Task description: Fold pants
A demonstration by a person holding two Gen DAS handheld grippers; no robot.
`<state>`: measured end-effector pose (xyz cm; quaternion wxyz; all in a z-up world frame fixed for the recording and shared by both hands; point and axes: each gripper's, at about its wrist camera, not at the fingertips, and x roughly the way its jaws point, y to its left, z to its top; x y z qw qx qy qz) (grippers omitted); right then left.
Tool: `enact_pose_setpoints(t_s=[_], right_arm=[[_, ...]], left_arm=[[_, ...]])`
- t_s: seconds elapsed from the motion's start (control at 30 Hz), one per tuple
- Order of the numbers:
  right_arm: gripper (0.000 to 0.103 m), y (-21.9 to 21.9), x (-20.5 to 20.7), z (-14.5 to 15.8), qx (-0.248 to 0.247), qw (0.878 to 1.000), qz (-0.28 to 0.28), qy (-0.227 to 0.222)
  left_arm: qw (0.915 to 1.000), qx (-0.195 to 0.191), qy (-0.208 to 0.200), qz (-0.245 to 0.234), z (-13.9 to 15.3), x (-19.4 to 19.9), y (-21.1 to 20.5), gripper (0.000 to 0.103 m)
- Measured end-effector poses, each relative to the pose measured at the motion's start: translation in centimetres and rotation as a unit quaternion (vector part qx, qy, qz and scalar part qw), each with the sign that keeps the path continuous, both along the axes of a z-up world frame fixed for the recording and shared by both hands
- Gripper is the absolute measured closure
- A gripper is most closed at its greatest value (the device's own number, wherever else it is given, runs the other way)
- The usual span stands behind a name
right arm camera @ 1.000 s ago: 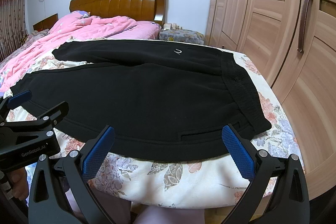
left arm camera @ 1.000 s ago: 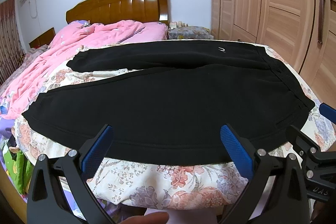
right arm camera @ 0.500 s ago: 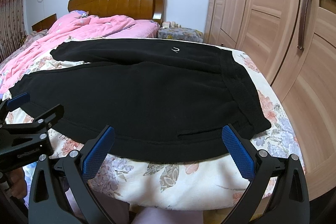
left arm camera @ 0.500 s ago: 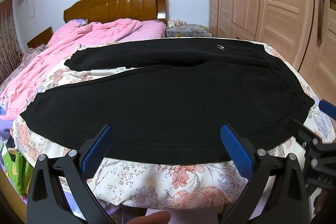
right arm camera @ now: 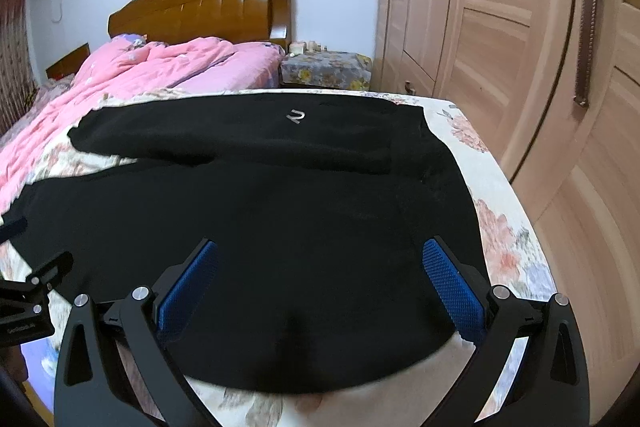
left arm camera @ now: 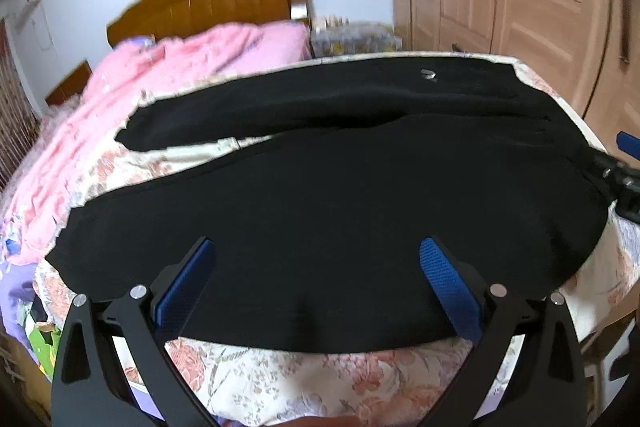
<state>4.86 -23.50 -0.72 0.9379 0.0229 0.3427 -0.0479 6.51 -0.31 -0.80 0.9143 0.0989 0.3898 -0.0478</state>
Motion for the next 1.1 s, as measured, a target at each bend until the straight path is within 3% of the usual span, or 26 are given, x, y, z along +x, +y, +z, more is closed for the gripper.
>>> enact_pose_setpoints(t_s=[0.27, 0.4, 0.6, 0.73, 0.8, 0.93, 1.1], right_arm=[[0.004, -2.7, 7.7, 0.8, 0.017, 0.999, 0.026, 0.03], [0.004, -3.8, 12.5, 0.8, 0.001, 0.998, 0.045, 0.054], [0.004, -5.9, 21.2, 0.5, 0.005, 0.988, 0.125, 0.087], [0.004, -7.1, 26.8, -0.7, 0.008, 0.976, 0.193, 0.104], [0.004, -7.4, 28.9, -1.3, 0.0, 0.969, 0.221, 0.111], [0.004, -7.7, 33.1, -3.0, -0.02, 0.956, 0.26, 0.135], [0.006, -7.8, 35.9, -3.9, -0.024, 0.943, 0.305, 0.132]], left_arm=[[0.9996, -0.018, 0.019, 0.007, 0.3, 6.5, 0.5, 0.001], [0.9999, -0.003, 0.016, 0.004, 0.5, 10.2, -0.7, 0.001], [0.9992, 0.004, 0.024, -0.033, 0.4, 14.6, -2.4, 0.001], [0.9964, 0.006, 0.028, -0.08, 0.2, 18.1, -3.2, 0.001], [0.9942, -0.015, 0.059, -0.088, -0.1, 20.3, -2.9, 0.001], [0.9831, -0.094, 0.119, -0.102, -0.3, 26.3, -1.5, 0.001], [0.9795, -0.119, 0.132, -0.096, -0.9, 32.6, -0.8, 0.002]])
